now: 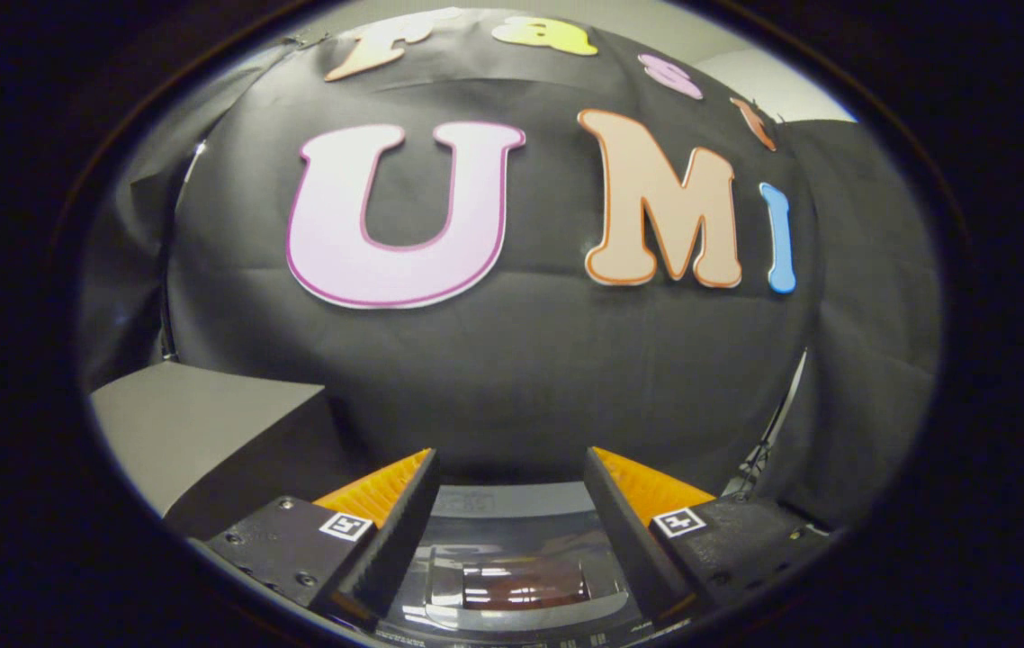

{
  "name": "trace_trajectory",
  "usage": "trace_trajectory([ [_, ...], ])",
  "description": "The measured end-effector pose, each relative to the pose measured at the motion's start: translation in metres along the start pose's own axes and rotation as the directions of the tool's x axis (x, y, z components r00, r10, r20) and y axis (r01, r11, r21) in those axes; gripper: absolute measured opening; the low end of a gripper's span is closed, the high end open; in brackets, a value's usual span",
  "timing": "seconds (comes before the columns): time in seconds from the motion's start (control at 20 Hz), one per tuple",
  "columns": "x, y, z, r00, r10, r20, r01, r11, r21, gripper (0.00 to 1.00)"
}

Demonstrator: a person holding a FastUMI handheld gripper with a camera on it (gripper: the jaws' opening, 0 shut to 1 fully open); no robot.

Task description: Put the clothes into the washing machine and then close the washing machine lid.

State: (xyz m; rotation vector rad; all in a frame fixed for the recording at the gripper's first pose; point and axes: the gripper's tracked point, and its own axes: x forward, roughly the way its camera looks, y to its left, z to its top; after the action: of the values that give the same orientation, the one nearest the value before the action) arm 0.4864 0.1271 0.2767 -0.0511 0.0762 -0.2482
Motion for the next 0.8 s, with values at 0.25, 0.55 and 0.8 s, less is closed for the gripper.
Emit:
trace_trajectory([
  [0.25,-0.013,-0.003,0.033,0.991,0.021,0.129,-0.01,0.997,-0.082,0.97],
  [0.55,-0.028,0.0,0.028,0.987,0.059,0.146,-0.047,0.995,-0.089,0.97],
  [0.8,-0.035,-0.01,0.023,0.982,0.068,0.175,-0.056,0.996,-0.069,0.97],
])
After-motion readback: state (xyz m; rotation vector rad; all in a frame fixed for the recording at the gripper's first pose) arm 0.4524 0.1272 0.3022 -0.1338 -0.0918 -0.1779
